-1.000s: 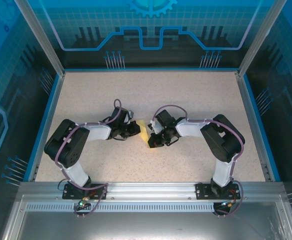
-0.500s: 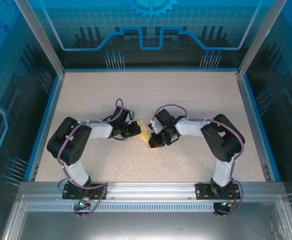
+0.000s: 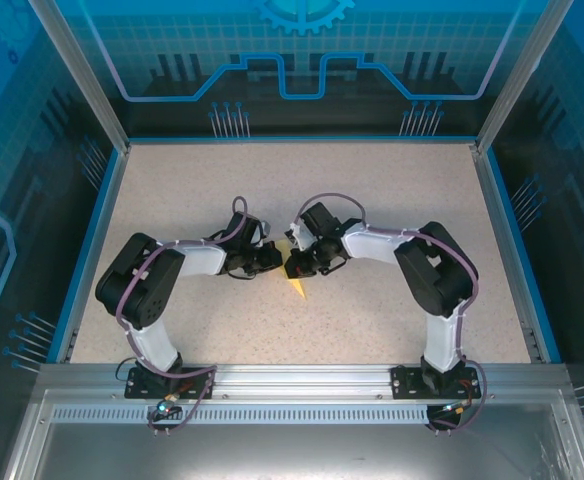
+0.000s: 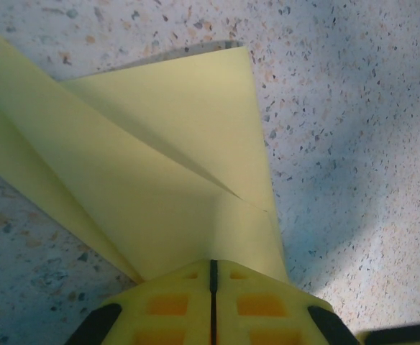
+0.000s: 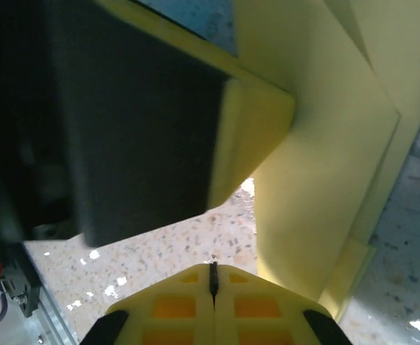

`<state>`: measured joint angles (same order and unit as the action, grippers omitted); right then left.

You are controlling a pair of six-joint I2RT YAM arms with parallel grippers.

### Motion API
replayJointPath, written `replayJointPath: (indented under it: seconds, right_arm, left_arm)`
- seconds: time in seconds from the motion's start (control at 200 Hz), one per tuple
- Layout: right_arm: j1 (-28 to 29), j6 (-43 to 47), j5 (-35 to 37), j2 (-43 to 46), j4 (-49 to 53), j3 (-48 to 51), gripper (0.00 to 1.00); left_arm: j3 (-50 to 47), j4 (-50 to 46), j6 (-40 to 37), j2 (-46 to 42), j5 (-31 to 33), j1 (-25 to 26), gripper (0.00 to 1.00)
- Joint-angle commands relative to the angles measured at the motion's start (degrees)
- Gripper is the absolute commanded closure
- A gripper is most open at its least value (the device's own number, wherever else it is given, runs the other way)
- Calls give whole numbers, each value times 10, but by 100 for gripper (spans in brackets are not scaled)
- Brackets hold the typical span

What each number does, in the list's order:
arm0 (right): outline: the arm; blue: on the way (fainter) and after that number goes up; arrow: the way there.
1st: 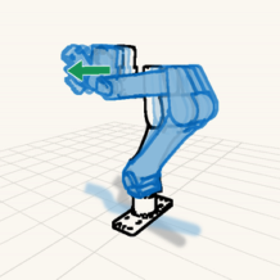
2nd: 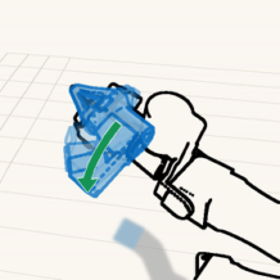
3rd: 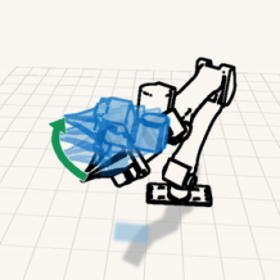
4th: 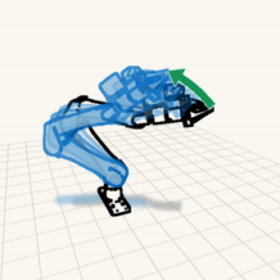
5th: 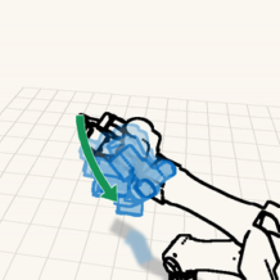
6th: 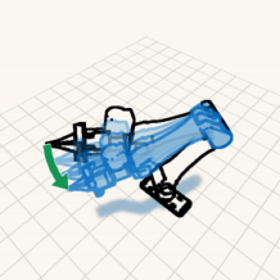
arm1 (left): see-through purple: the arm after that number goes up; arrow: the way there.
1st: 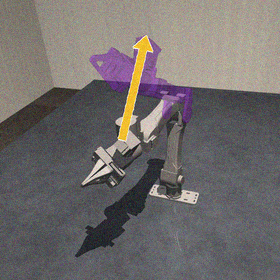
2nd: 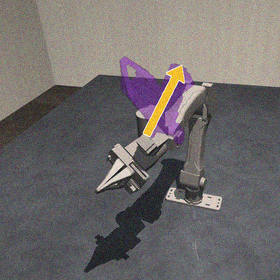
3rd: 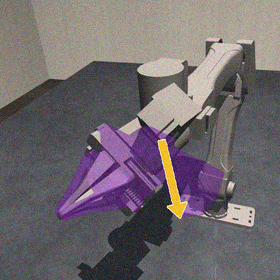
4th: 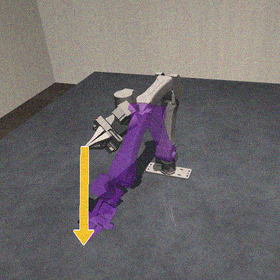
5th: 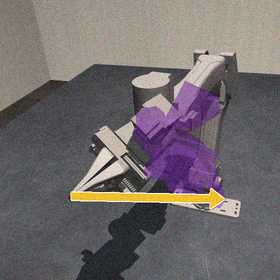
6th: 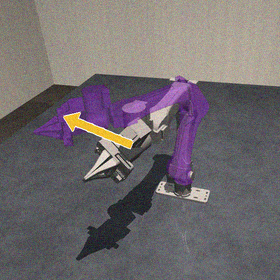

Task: Fold a paper plane with a square sheet of paper (pick it up from the middle)
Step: Fold the wing for the fifth time at the center of the table.

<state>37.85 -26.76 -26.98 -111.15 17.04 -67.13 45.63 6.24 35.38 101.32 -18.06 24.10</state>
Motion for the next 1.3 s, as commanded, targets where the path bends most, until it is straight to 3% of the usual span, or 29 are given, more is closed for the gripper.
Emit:
replayJointPath:
  seconds: [0.0, 0.275, 0.55, 0.875, 1.295]
  right_arm:
    - [2, -5, 9, -27, 10, -12, 96]
    - [-1, 19, 58, -56, 88, 0, 97]
    - [-21, 53, 26, -31, 114, 84, 97]
    - [-33, 56, 7, -19, 119, 128, 96]
    - [-41, 52, 11, -12, 117, 131, 96]
  left_arm:
    - [-1, -35, -16, 18, 8, -3, 92]
    - [8, -33, -31, 16, -4, -2, 92]
    - [20, -29, -63, 28, -19, -2, 92]
    - [30, -24, -74, 48, 3, -31, 92]
    - [85, -100, -99, 54, 70, -88, 89]
